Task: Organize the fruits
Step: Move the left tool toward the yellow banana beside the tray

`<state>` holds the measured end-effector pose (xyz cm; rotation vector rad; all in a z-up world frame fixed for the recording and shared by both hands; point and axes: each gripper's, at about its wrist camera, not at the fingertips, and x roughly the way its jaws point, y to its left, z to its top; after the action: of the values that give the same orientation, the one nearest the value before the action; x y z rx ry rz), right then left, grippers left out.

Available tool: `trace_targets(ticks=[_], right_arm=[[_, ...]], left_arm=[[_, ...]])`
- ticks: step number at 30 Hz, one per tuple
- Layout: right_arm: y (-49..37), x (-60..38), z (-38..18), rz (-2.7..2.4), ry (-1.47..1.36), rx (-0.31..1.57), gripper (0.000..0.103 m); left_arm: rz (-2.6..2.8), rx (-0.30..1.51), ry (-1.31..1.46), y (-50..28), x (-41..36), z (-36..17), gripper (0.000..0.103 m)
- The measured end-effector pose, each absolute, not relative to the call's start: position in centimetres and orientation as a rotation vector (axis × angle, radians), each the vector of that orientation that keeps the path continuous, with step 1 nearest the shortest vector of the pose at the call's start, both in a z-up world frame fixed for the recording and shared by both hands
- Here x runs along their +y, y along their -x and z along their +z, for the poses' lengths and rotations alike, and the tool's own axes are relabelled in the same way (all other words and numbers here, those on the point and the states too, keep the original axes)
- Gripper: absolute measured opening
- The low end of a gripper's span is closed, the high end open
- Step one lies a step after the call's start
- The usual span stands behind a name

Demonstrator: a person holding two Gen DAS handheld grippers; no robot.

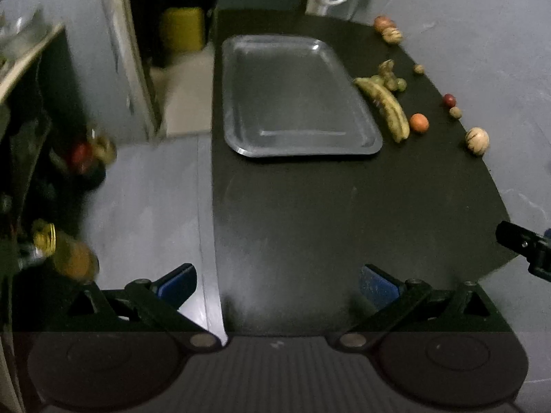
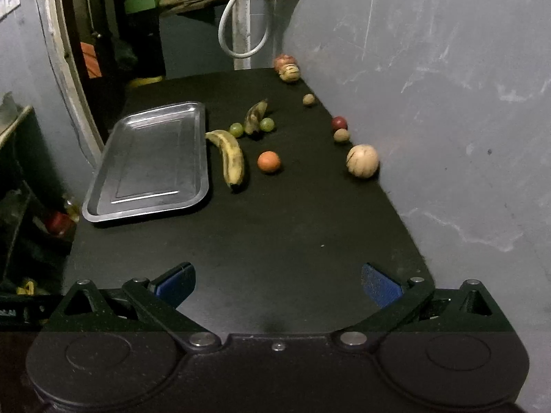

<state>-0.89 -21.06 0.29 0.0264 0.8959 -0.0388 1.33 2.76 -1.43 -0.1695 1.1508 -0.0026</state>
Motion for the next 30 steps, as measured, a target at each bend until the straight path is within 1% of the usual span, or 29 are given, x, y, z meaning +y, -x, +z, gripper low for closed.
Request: trace_targets(ticks=[4, 11, 22, 30], right_arm=[[1.6, -20.2, 2.1, -0.027, -0.038, 0.879, 0.102], [2.0, -18.7, 4.0, -0.029, -0.039, 0.875, 0.102], [1.8, -18.9, 4.5, -0.045, -0.081, 0.852, 0.102], [-1.4, -21.1, 3.1, -0.082, -0.094, 0.884, 0.102]], left_arm=[[-0.019, 1.161, 0.232, -0.9, 4.0, -0.2, 0.102], [-0.053, 1.156, 0.175, -0.9, 3.7, 2.4, 0.102], [-0.102, 1.118, 0.220, -1.7, 3.9, 4.1, 0.102], [-0.119, 1.111, 0.231, -4.5, 3.5, 3.9, 0.102]])
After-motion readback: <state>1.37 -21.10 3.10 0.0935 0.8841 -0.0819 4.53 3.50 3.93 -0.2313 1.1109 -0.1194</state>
